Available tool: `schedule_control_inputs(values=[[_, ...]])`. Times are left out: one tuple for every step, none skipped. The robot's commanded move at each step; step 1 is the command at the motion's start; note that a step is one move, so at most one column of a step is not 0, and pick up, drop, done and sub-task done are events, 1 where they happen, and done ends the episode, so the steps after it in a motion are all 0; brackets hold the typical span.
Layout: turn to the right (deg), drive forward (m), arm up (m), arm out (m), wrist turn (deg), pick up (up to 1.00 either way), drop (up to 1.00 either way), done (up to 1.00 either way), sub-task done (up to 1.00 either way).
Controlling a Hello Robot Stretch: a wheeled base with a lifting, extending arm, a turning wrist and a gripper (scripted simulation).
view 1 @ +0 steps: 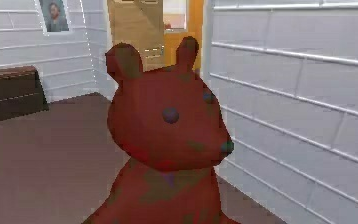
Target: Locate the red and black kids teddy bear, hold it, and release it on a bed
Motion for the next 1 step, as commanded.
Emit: schedule_control_inputs(values=[[45.0, 0.0, 0.0, 0.0, 0.0, 0.0, 0.0, 0.0, 0.0]])
